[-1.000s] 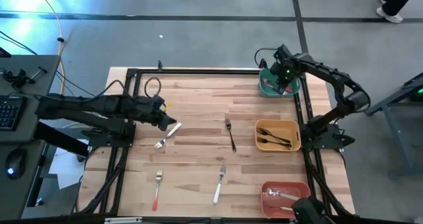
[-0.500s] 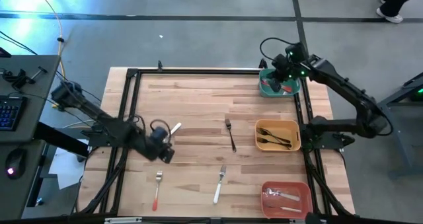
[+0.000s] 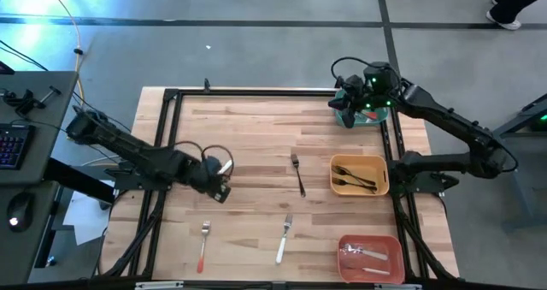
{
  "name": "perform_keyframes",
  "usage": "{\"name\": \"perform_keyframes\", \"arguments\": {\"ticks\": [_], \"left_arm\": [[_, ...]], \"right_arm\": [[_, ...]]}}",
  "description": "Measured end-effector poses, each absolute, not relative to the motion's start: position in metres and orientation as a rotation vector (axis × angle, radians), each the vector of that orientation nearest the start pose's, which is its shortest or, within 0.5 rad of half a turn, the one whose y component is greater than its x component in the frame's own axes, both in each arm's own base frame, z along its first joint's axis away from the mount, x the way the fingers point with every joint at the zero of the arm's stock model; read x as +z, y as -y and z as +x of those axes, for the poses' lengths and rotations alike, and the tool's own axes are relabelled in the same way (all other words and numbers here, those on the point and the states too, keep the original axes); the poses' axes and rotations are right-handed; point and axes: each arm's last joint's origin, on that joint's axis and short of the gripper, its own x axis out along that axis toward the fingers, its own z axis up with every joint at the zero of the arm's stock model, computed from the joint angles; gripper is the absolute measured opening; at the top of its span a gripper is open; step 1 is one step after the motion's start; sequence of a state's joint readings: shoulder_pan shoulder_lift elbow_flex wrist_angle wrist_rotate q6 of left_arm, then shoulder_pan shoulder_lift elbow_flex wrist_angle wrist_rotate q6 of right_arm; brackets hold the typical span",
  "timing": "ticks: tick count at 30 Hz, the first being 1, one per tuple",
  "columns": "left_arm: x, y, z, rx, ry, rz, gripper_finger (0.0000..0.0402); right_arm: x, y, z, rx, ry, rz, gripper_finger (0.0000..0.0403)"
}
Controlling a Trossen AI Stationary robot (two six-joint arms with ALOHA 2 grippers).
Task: Sort silverware by color (type)
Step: Put the white fork into the orange bin
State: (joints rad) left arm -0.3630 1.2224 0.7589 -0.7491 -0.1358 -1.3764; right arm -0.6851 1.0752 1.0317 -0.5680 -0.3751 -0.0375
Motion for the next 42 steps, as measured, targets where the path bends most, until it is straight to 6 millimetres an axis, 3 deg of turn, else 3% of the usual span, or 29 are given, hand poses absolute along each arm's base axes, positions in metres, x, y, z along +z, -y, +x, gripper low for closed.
{"name": "perform_keyframes", "arguments": {"ticks": [7,14,30,35,42], "left_arm": [[0.201,0.034,0.205,0.618,-1.137,-0.787,0.0124],[0.191,0.010,0.209,0.636,-1.228,-0.687,0.0142],[0.135,0.002,0.227,0.569,-1.555,-0.583,0.0132],[0.124,-0.001,0.228,0.440,-1.626,-0.570,0.0106],[0.128,-0.006,0.227,0.228,-1.600,-0.533,0.0013]], "right_arm": [[0.331,0.115,0.188,-0.250,-0.543,0.277,0.0000],[0.331,0.104,0.195,-0.278,-0.562,0.227,0.0000],[0.330,0.087,0.204,-0.304,-0.570,0.231,0.0000],[0.331,0.081,0.207,-0.302,-0.562,0.231,0.0000],[0.334,0.072,0.213,-0.303,-0.521,0.259,0.0000]]}}
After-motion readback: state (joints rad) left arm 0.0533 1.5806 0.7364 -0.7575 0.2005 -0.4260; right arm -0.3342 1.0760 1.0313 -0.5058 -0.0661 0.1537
